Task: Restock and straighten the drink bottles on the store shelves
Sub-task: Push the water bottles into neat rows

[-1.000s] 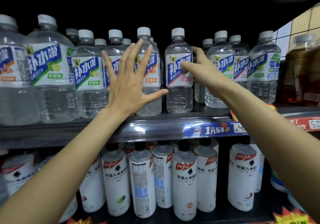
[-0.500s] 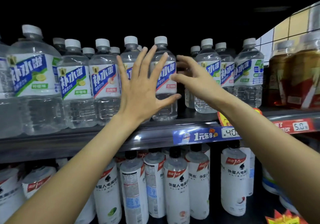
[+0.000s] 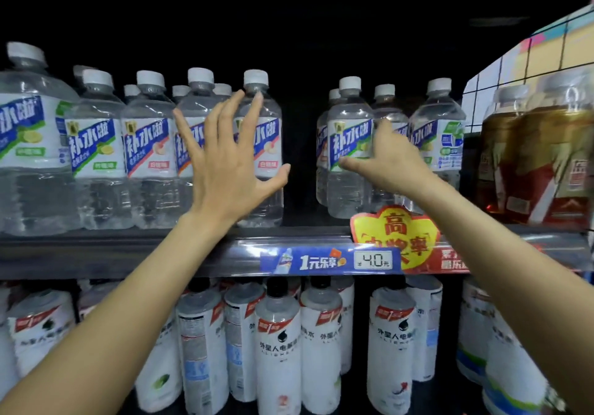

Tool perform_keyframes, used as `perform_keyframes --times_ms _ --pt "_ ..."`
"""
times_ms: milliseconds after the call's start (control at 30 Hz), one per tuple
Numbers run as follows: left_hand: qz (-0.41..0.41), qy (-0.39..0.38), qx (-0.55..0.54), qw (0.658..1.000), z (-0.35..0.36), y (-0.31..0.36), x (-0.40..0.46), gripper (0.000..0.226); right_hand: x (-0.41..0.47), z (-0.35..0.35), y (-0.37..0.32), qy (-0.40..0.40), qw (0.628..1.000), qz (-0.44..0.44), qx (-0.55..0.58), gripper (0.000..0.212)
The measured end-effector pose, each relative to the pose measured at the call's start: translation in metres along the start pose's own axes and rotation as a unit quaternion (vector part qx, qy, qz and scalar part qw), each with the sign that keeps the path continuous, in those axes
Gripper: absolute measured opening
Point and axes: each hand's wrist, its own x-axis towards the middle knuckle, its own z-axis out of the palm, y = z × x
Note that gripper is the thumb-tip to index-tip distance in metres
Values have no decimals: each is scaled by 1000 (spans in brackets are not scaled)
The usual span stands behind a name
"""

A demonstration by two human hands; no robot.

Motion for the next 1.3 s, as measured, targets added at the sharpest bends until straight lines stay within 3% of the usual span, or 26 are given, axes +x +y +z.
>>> perform_keyframes --times_ms 300,500,633,733,800,933,1100,1300 --pt "-4 8 7 1000 2 0 -2 89 12 24 -24 -47 997 -32 54 83" --pt "-6 11 1 1000 0 2 -1 89 26 47 -47 -92 991 -7 101 70" --pt "-4 13 -9 1000 -1 1 -1 90 32 55 -51 -141 956 22 256 49" --pt "-2 10 -11 1000 -1 2 -1 89 32 60 -57 -191 916 48 349 46" --pt "-3 8 -11 1000 -1 1 -1 89 33 64 -61 -209 910 50 354 47" --pt "-3 8 -8 1000 -2 1 -1 88 35 68 -62 -195 921 34 335 48" --pt "-2 3 -3 1000 0 1 -2 88 41 62 -62 -165 933 -50 316 57" --pt "-2 4 -7 1000 0 1 -2 88 42 69 -64 -124 940 -114 298 53"
